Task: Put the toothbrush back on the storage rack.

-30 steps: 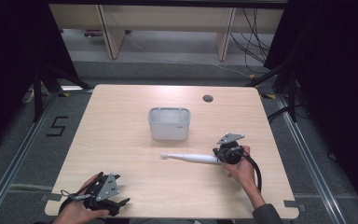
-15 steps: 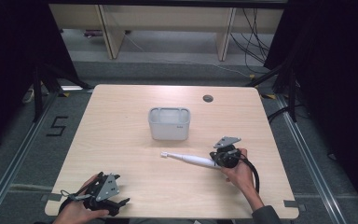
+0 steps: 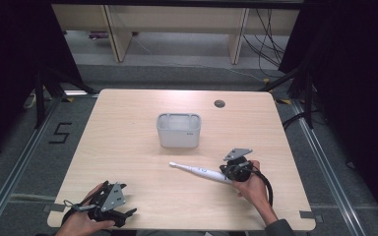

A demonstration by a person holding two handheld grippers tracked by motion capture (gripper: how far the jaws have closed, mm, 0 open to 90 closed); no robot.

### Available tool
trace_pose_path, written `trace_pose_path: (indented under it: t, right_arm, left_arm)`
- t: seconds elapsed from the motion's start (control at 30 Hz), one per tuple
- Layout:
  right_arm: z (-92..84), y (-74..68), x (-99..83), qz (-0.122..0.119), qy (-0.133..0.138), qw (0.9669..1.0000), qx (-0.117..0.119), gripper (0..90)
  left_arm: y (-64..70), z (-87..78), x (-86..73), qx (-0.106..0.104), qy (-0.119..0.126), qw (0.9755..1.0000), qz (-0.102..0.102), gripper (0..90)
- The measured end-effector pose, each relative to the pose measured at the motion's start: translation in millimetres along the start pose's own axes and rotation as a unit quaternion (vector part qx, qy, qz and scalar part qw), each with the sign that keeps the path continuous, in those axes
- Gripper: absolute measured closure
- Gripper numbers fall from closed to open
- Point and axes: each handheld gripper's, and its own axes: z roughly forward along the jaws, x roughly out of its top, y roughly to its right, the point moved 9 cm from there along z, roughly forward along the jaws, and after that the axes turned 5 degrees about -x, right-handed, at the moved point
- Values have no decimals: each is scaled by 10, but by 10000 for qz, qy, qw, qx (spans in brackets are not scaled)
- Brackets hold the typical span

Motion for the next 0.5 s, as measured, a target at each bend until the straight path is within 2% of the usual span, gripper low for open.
trace_pose_path:
  t: [0.07,0.1,0.13,0.17,0.2,0.23,0.27,0.3,0.43,0.47,0.5]
  right_arm:
    - [-30,-24,-19,-41,-86,9999,51,897]
    - [-24,-33,-8,-40,1,10000,26,896]
    - [-47,-53,-23,-30,-91,9999,64,895]
    - [-42,-71,-18,-70,18,10000,62,892]
    - [-42,-71,-18,-70,18,10000,62,892]
    - [-62,-79,-34,-87,-81,9999,79,890]
    - [-54,-96,-29,-79,12,10000,55,890]
    - [-74,-114,-44,-157,-69,9998,118,890]
    - [-79,-167,-46,-154,-16,9998,127,888]
    - [-97,-181,-60,-167,-101,9997,118,888]
    - [-89,-200,-55,-143,-29,9999,88,888]
  left_arm:
    - [6,-3,1,-2,-8,10000,8,164]
    - [4,0,-2,-2,-9,10000,11,164]
    - [7,-8,-14,-92,-117,9999,23,164]
    - [-12,2,-6,101,-51,9999,39,164]
    - [-11,0,-6,102,-60,9999,51,164]
    - [6,0,-3,1,-42,10000,27,164]
    - [5,0,-3,-5,-38,10000,29,164]
    - [4,-1,-4,-31,-37,10000,18,164]
    - [10,0,0,-17,-11,10000,17,164]
    - [20,-16,-15,-150,-147,9998,38,164]
    - [-14,-1,-12,38,-99,9999,87,164]
